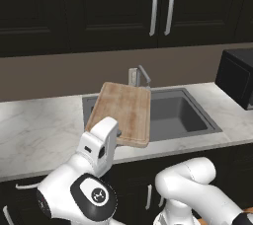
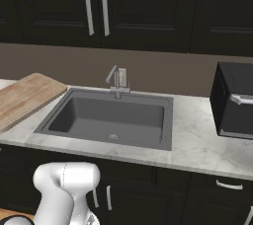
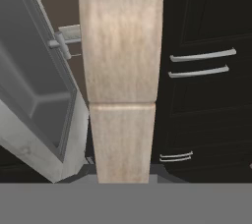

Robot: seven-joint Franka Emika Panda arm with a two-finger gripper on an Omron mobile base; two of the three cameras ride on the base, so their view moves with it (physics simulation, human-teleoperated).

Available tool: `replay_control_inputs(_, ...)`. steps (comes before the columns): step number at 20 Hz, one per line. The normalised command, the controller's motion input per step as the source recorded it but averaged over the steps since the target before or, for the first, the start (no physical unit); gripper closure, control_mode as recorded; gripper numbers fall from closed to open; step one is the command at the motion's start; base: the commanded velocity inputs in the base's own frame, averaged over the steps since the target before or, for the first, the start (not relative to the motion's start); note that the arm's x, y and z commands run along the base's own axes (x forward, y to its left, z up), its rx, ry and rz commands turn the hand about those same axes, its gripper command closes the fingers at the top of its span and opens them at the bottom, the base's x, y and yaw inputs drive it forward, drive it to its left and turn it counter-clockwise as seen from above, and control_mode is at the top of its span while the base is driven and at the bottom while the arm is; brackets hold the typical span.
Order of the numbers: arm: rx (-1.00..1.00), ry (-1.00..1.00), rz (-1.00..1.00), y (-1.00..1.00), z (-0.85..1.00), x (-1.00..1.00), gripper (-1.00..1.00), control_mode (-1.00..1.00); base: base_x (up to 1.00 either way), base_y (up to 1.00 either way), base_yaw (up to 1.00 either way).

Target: Move the cutting board and knife to the sink. Then move spray from the cabinet to the counter.

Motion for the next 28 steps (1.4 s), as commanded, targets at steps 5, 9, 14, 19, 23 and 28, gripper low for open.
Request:
replay_control_inputs(5,0.0,0.0,0.0,0.0,0.0,0.0,1.0,1.0,0.36,0.15,0.0)
replay_control_inputs(9,0.0,0.0,0.0,0.0,0.0,0.0,1.0,1.0,0.19,0.1,0.0)
replay_control_inputs(14,0.0,0.0,0.0,0.0,0.0,0.0,1.0,1.0,0.0,0.0,0.0)
replay_control_inputs(19,0.0,0.0,0.0,0.0,0.0,0.0,1.0,1.0,0.0,0.0,0.0)
replay_control_inputs(23,0.0,0.0,-0.11,0.0,-0.01,0.0,1.0,-1.0,0.0,0.0,0.0)
replay_control_inputs(28,0.03,0.0,-0.27,0.04,-0.02,0.01,1.0,-1.0,0.0,0.0,0.0)
